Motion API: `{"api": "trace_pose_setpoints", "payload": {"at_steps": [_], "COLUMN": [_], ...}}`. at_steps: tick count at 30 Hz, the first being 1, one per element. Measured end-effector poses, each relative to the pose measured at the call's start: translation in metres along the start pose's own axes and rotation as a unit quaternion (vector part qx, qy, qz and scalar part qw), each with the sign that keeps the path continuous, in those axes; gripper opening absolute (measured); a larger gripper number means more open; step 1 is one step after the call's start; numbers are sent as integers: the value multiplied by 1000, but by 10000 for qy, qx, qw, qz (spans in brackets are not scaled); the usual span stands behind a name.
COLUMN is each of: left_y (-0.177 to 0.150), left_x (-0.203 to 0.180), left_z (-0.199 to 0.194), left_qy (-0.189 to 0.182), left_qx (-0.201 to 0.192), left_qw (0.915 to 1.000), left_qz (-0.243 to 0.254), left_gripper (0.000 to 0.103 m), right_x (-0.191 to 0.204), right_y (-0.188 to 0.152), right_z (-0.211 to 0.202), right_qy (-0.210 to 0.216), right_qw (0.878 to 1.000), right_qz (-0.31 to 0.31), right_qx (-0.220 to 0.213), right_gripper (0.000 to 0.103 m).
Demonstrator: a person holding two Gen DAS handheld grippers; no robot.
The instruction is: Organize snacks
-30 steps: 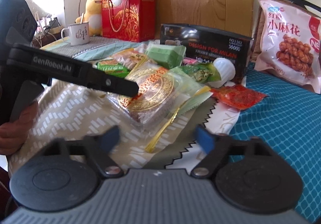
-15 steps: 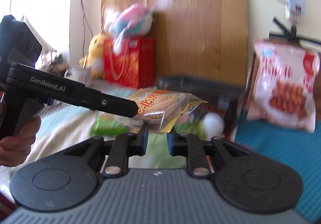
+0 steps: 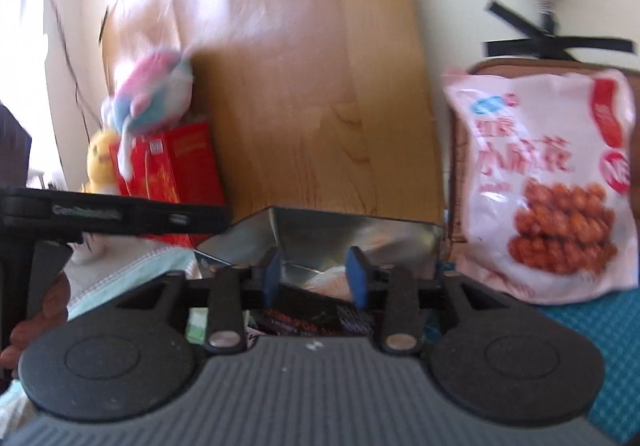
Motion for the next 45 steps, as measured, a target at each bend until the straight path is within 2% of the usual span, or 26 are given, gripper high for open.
{"api": "trace_pose_setpoints", "payload": {"at_steps": [5, 7, 9, 15, 17, 19, 21, 23, 25, 27, 30, 33, 36, 40, 42, 45], "left_y": [-14, -16, -18, -28, -32, -36, -41, -53, -70, -86, -103, -108, -93, -54, -36, -19], "left_x": [54, 70, 76, 63, 53, 46, 41, 36, 30, 20, 10, 5, 10, 27, 36, 48], "left_z": [-9, -5, 3, 34, 38, 37, 31, 23, 13, -4, -34, -57, -72, -85, -79, -50], "left_qy": [356, 352, 271, 296, 421, 365, 237, 123, 24, 50, -204, -309, -282, -251, -188, -15], "left_qx": [296, 465, 613, 1011, 946, 1046, 1168, 1389, 1526, 1473, 1395, 1322, 1104, 601, 459, 517], "left_qw": [9975, 9940, 9914, 9904, 9926, 9925, 9917, 9894, 9877, 9891, 9896, 9897, 9931, 9976, 9976, 9967], "left_qz": [-534, -921, -1126, -890, -631, -519, -475, -399, -332, 21, 278, 448, 290, -252, -492, -626], "left_gripper": [50, 50, 50, 54, 56, 55, 53, 50, 50, 51, 54, 64, 67, 67, 67, 67], "right_x": [-8, -5, -2, -23, -26, -25, -14, 4, 19, 32, 47, 51, 46, 38, 40, 49], "right_y": [-30, -37, -39, -48, -52, -56, -54, -50, -50, -53, -56, -54, -43, -20, -14, -11], "right_z": [-12, -7, 0, 15, 27, 33, 36, 35, 31, 21, 2, -15, -28, -29, -19, 2], "right_qy": [202, 321, 269, -21, 106, 393, 579, 491, 743, 890, 968, 852, 582, 595, 683, 789], "right_qw": [9980, 9966, 9957, 9883, 9838, 9788, 9789, 9857, 9852, 9853, 9876, 9903, 9947, 9966, 9962, 9939], "right_qz": [449, 528, 557, 1334, 1542, 1753, 1674, 1213, 1063, 905, 517, 350, 294, 298, 211, -178], "right_qx": [394, 554, 682, 735, 908, 980, 1020, 1063, 1122, 1140, 1126, 1042, 797, 482, 492, 751], "right_gripper": [46, 46, 46, 47, 48, 43, 38, 40, 41, 42, 50, 49, 49, 49, 49, 49]}}
Point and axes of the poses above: each gripper's, at about its wrist camera, not at the fingertips, and z roughly the way its jaws point, x to its left, y to its top, the point moved 2 cm from there along z, roughly the way its jaws point, and after that the axes turned 13 degrees about -z, right-handed, at the moved point
